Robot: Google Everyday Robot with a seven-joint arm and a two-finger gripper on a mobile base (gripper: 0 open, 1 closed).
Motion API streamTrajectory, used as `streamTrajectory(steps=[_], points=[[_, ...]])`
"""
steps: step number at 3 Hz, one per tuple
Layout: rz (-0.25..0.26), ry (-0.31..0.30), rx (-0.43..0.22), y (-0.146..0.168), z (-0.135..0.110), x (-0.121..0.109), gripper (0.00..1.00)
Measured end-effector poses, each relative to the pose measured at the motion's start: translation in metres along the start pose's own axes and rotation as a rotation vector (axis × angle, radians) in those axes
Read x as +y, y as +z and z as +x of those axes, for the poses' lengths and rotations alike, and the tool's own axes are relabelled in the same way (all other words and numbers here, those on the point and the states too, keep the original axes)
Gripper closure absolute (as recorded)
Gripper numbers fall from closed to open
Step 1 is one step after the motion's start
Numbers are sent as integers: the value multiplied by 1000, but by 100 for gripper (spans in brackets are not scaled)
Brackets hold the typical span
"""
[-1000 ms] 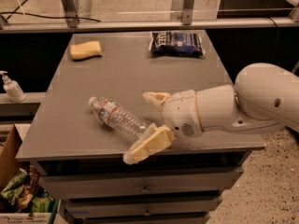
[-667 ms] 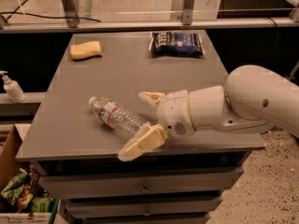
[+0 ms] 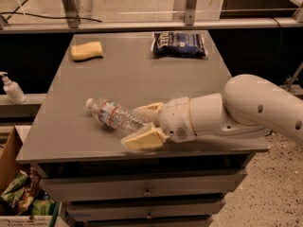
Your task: Move water bottle near blue chip bag
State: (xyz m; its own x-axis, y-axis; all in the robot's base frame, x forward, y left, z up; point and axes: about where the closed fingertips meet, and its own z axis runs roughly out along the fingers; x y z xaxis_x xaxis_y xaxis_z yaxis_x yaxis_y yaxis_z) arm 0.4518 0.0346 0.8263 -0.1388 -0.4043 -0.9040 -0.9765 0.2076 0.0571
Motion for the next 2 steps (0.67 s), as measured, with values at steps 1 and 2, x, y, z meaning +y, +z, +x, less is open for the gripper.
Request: streamTrajectory(steps=[1, 2], points=[[12, 5, 10, -10, 8, 0, 75], [87, -10, 4, -53, -7, -21, 97]])
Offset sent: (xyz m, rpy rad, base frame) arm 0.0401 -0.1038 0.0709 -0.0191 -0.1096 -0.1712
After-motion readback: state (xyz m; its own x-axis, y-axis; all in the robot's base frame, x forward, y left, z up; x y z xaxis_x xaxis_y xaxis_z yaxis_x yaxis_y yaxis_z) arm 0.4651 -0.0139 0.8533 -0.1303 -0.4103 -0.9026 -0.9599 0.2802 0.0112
